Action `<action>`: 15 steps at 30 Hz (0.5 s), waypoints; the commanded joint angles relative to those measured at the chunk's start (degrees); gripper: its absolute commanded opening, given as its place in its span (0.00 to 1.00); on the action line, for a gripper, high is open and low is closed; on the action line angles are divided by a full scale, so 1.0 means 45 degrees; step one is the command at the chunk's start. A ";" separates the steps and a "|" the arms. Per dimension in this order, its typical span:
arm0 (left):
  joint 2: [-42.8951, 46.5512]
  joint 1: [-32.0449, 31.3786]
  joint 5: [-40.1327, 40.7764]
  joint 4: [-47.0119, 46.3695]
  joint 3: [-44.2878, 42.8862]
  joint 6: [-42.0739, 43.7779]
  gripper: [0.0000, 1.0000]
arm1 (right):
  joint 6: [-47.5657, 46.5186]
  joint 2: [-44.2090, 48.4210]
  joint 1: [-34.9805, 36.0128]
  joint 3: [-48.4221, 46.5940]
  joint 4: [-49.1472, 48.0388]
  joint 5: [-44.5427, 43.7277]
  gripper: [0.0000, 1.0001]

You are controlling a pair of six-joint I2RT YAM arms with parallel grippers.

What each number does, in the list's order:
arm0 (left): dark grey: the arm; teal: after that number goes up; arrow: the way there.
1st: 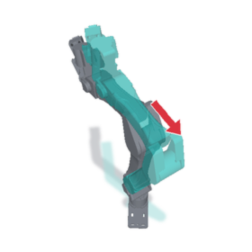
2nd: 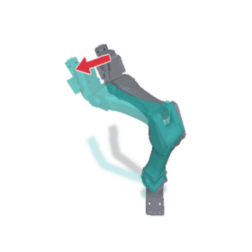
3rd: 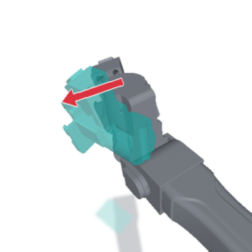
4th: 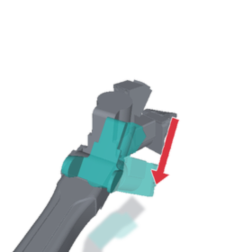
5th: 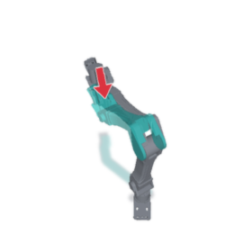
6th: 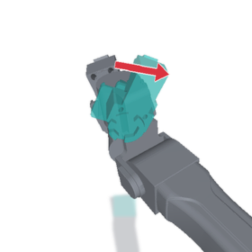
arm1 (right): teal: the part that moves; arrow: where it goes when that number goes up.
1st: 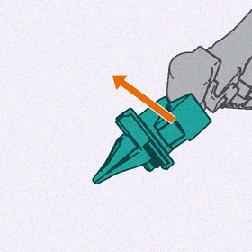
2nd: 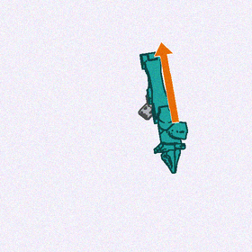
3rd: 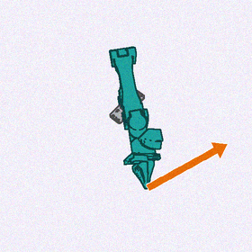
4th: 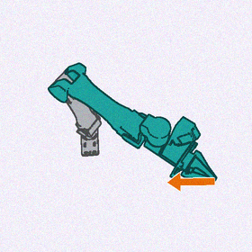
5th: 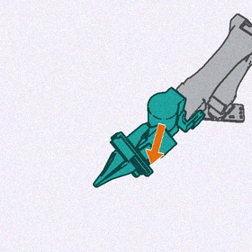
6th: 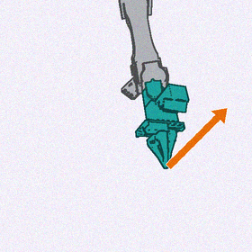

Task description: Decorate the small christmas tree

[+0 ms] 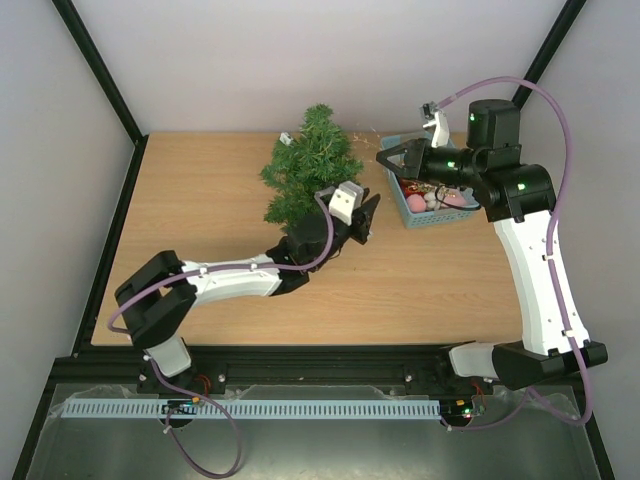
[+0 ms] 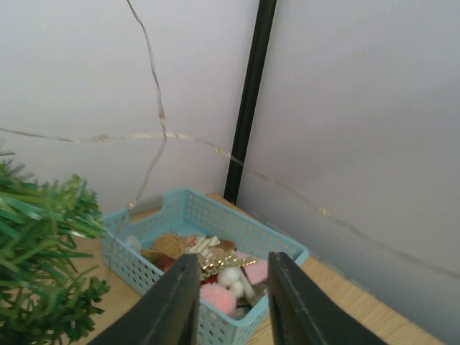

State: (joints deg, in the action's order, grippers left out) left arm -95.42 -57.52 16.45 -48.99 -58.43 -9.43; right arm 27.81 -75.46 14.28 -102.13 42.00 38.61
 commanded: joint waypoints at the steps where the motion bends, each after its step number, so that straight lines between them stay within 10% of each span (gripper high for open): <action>1: -0.1008 0.0050 -0.0059 -0.0246 -0.0889 0.0426 0.25 | 0.0208 0.0266 0.0026 0.0044 -0.0251 0.0274 0.01; 11: -0.1946 0.0047 0.1531 -0.0829 -0.1871 0.1649 0.26 | 0.0032 0.0168 0.0019 -0.0161 -0.0090 0.0313 0.01; 15: -0.1670 0.0028 0.1791 -0.0618 -0.1585 0.1696 0.52 | -0.0100 0.0114 0.0029 -0.0193 -0.0018 0.0316 0.01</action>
State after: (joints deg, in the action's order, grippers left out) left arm -104.03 -57.52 21.61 -49.50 -64.99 -3.64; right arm 28.05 -75.44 14.28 -102.13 41.87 38.65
